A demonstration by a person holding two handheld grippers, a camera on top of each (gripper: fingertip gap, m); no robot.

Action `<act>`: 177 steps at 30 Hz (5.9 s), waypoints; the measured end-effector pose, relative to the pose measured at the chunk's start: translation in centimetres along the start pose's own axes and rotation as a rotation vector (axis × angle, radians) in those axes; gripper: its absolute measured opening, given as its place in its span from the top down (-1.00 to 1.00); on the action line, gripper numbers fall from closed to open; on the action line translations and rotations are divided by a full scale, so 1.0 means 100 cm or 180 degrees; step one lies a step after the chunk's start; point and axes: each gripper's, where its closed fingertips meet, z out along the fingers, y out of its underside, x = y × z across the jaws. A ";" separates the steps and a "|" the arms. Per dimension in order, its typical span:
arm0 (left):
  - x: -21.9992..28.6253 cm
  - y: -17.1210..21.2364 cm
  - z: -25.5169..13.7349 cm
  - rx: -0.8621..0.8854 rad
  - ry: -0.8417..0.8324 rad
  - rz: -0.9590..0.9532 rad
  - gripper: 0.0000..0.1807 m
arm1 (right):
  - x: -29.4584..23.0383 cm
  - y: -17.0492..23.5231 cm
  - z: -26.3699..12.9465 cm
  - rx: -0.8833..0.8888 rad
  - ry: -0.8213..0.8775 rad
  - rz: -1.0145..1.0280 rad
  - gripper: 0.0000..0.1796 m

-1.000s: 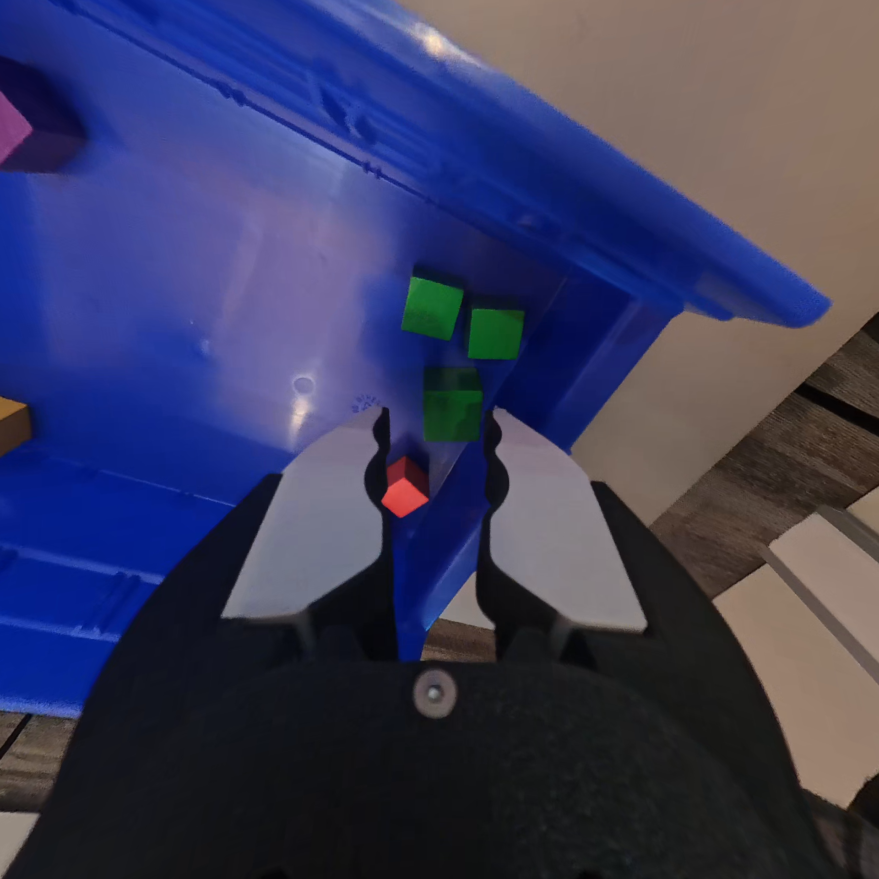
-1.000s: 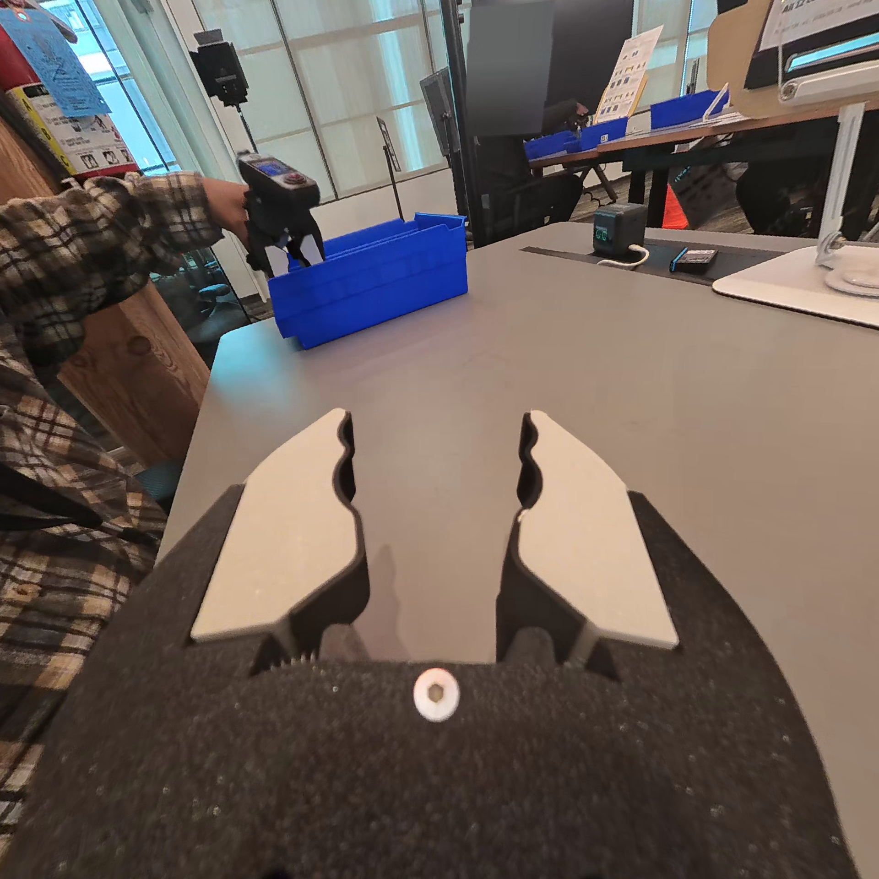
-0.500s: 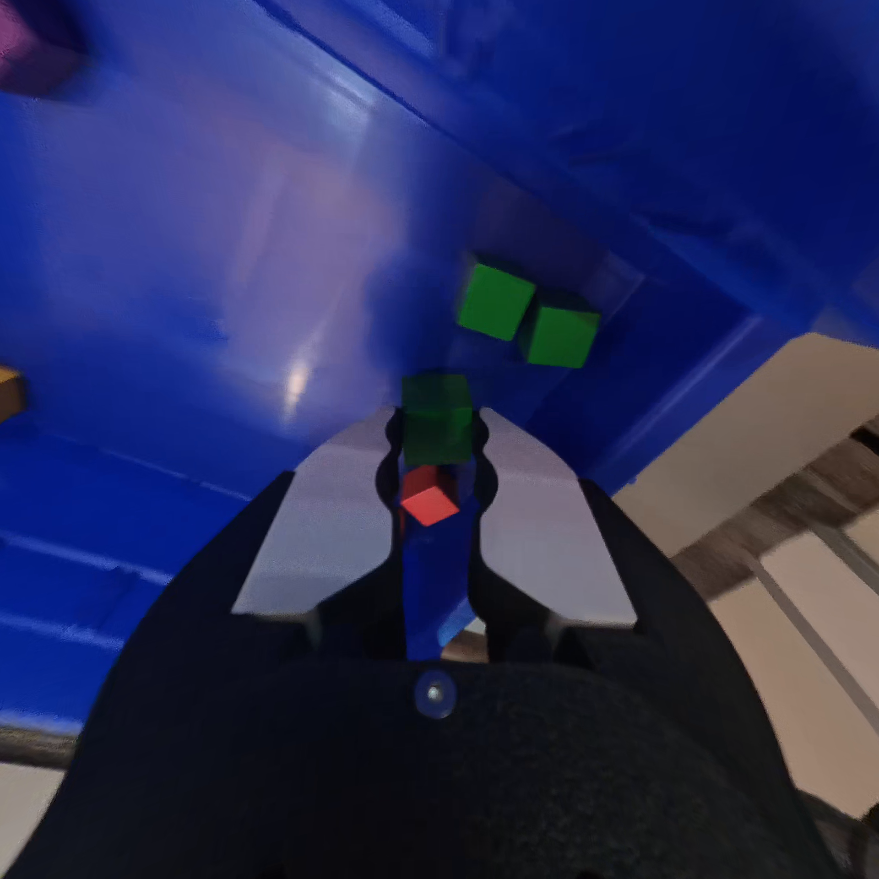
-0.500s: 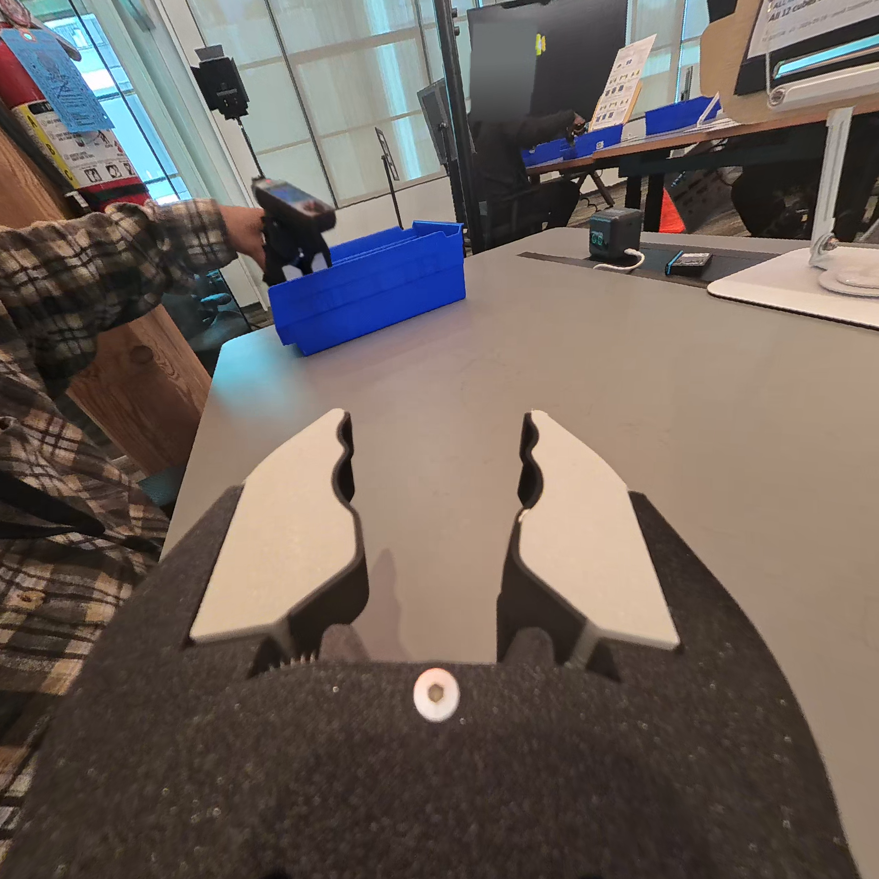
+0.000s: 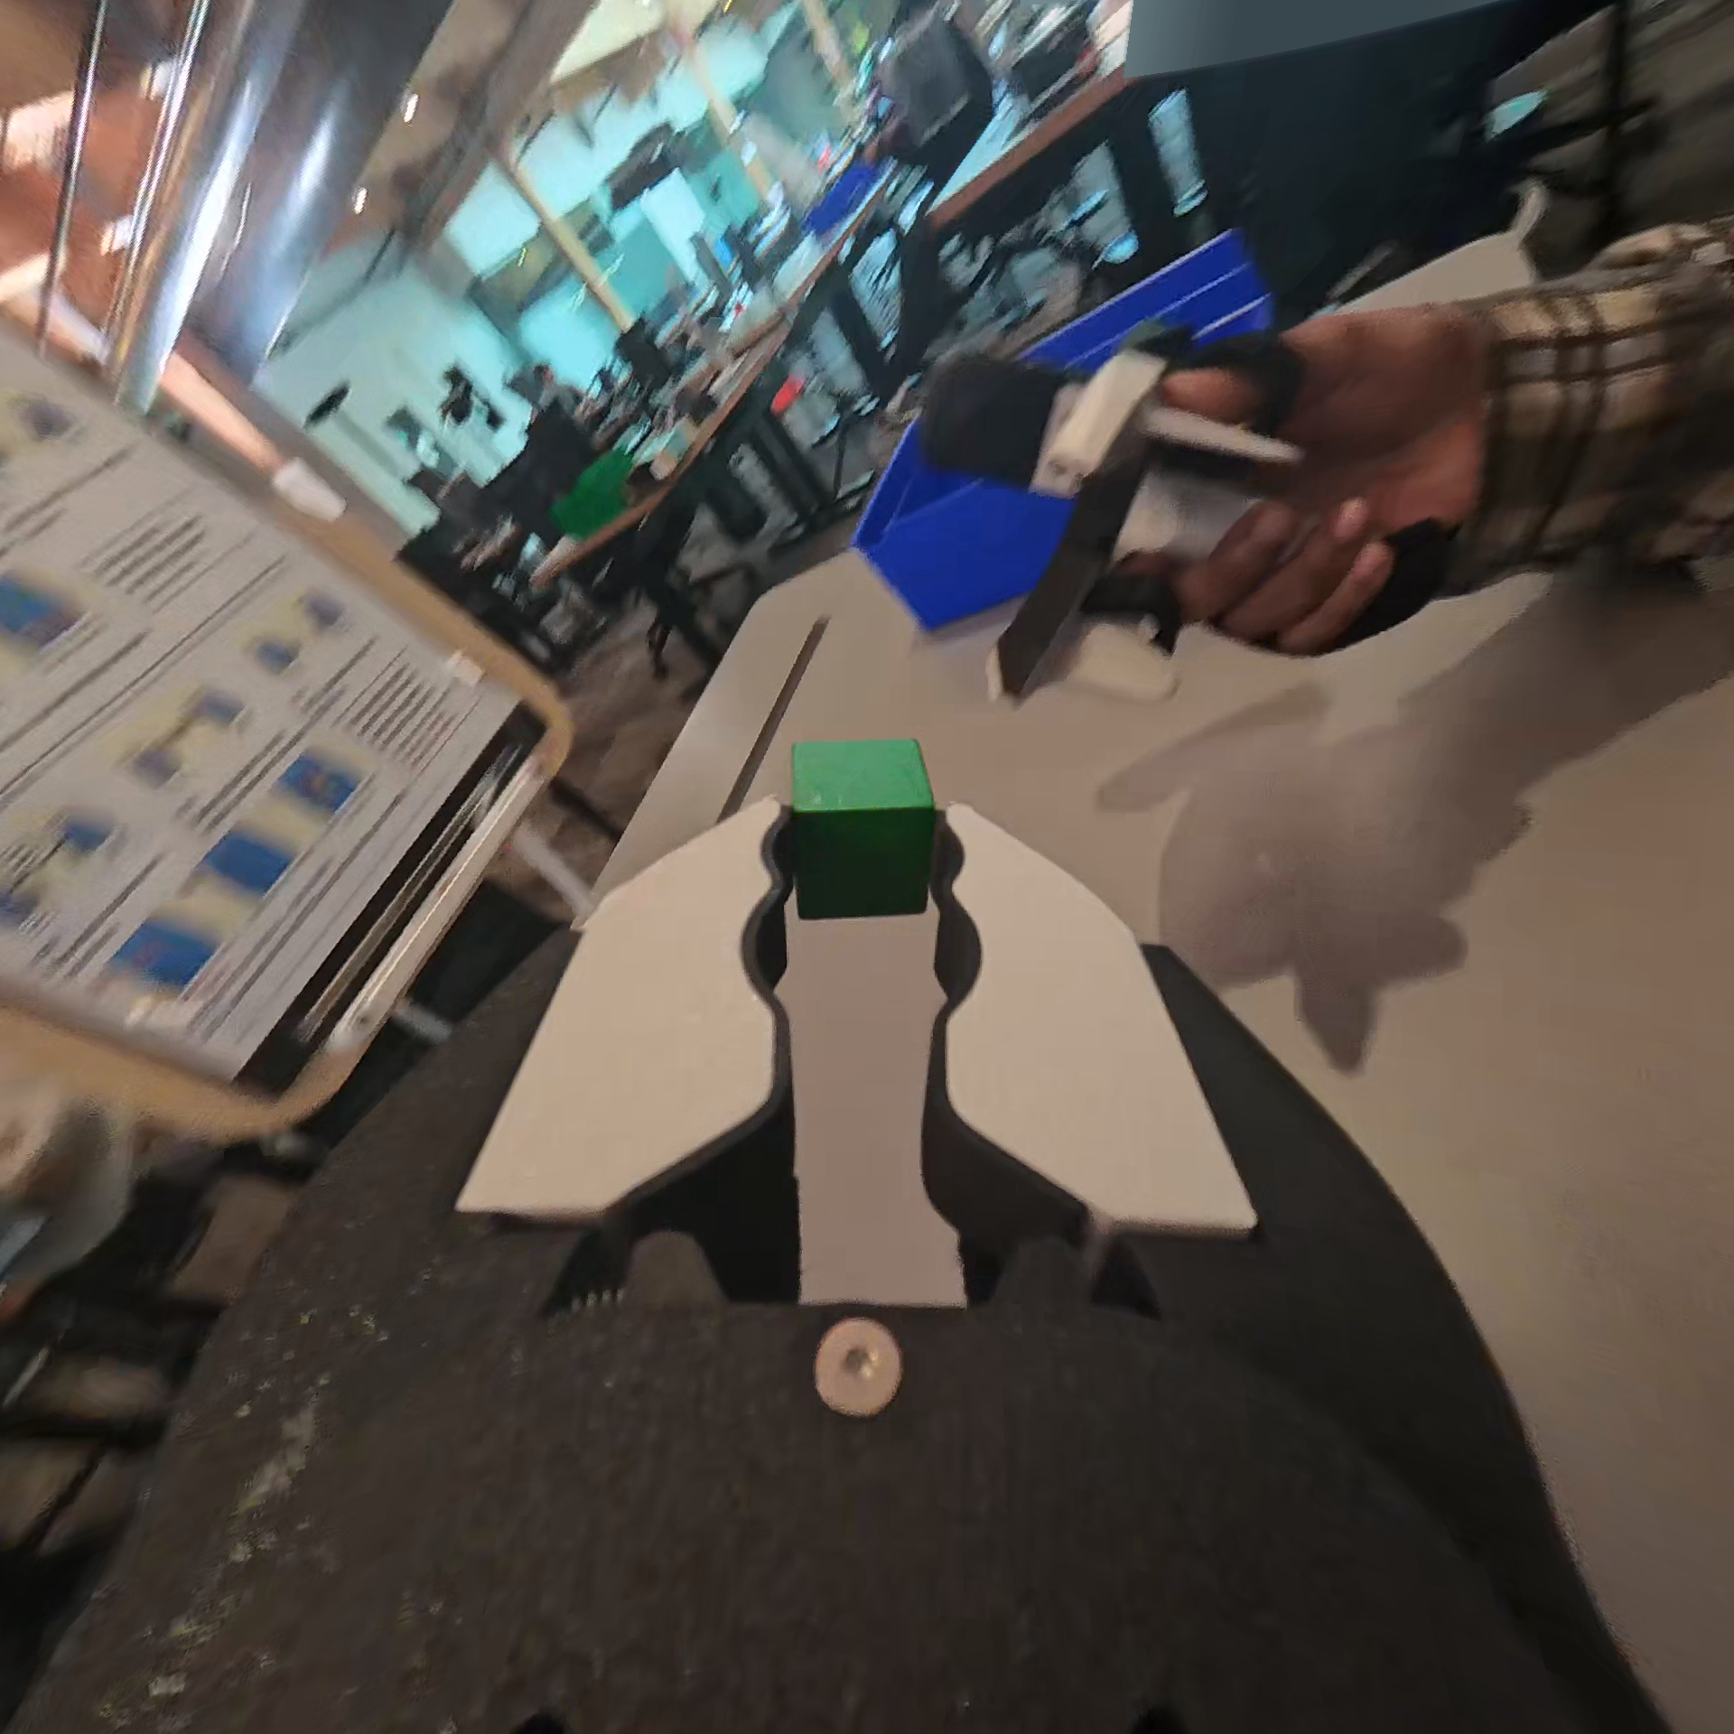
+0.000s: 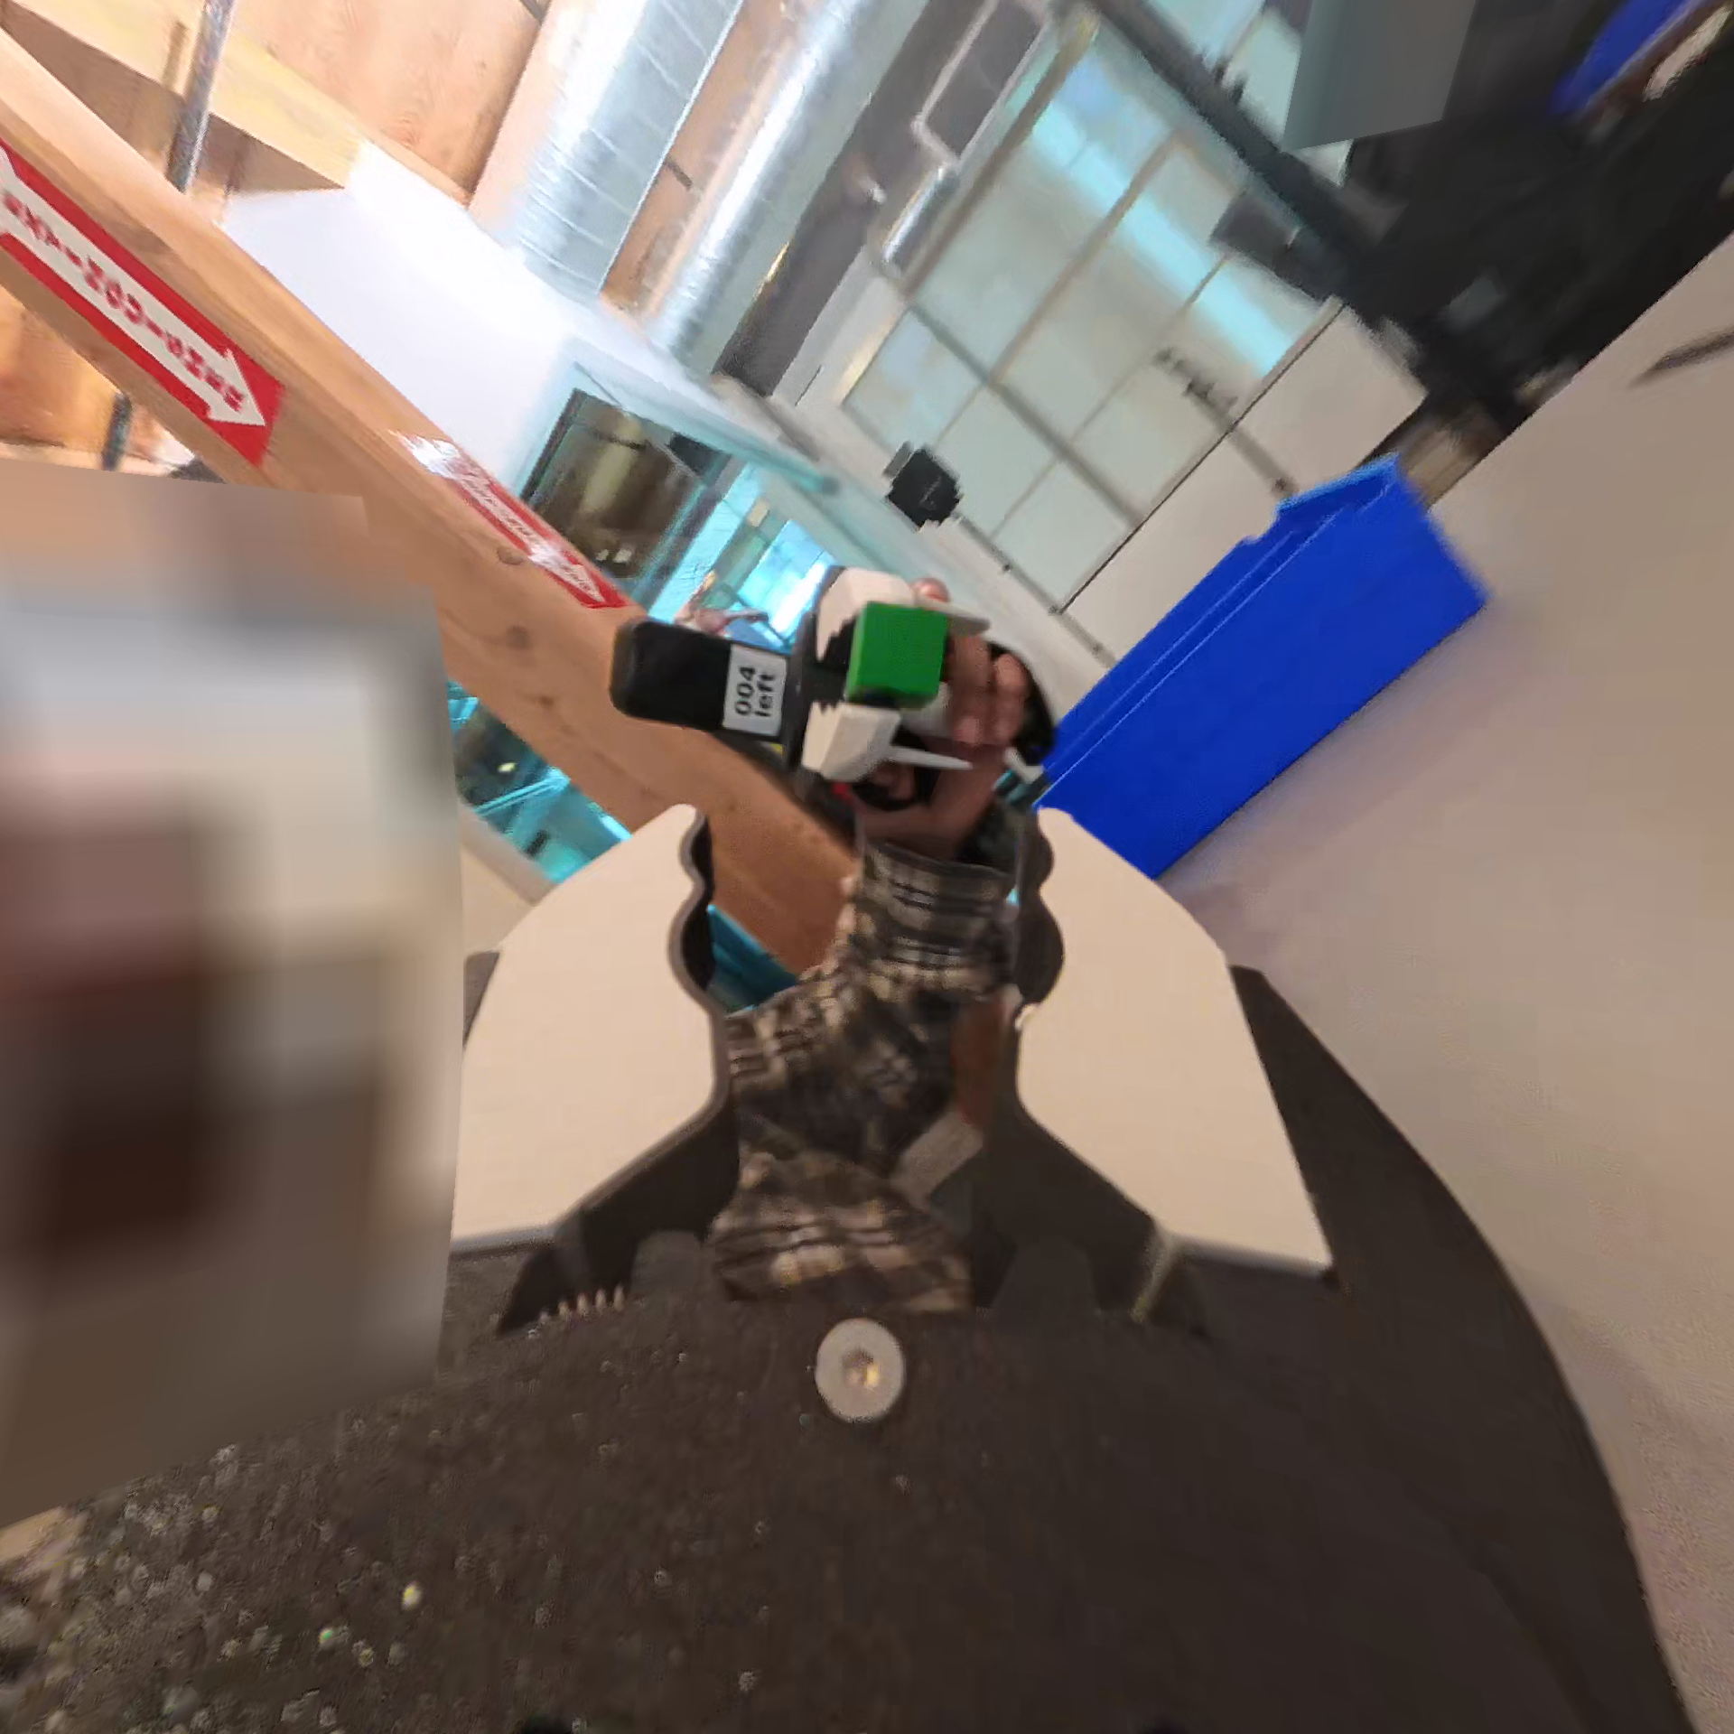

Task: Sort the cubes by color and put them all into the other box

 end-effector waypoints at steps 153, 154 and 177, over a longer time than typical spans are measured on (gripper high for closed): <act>0.102 0.026 0.126 0.0186 0.0837 -0.0625 0.57 | 0.106 -0.080 -0.397 -0.1497 0.4398 0.0213 0.56; 0.102 0.025 0.126 0.0202 0.0834 -0.0631 0.57 | 0.102 -0.085 -0.396 -0.1413 0.4379 0.0200 0.52; -0.027 0.087 -0.097 -0.1580 -0.0809 -0.0407 0.50 | 0.074 -0.024 -0.048 -0.0446 0.1510 -0.2552 0.36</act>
